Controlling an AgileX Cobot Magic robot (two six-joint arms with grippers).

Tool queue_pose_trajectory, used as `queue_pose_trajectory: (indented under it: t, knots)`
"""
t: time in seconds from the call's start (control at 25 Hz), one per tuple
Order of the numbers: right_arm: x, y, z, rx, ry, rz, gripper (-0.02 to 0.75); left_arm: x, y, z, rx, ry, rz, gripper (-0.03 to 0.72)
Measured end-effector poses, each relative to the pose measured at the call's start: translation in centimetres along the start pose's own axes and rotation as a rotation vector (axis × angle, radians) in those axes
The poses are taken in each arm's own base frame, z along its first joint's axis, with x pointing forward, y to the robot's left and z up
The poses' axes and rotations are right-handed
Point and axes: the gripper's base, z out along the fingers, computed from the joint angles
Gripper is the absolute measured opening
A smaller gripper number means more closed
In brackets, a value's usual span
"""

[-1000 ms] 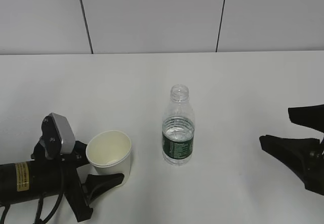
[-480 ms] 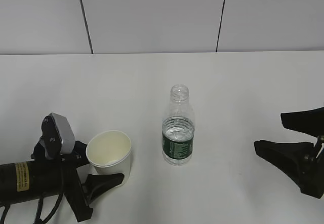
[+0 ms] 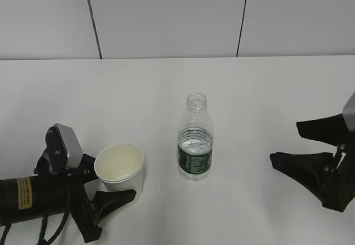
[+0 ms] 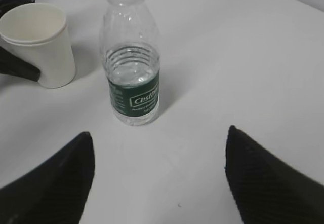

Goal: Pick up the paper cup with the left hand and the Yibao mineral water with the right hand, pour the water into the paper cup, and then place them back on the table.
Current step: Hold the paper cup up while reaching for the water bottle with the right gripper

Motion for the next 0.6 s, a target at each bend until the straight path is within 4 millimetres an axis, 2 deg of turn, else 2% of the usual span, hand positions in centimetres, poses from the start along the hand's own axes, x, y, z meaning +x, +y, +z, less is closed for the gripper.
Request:
queue_pose_trajectory:
  t: [0.6]
  knots:
    - [-0.48,-0.24,0.04,0.005,-0.012,-0.002,0.576,0.00,0.00,0.00,0.000,0.000,0.000,0.465]
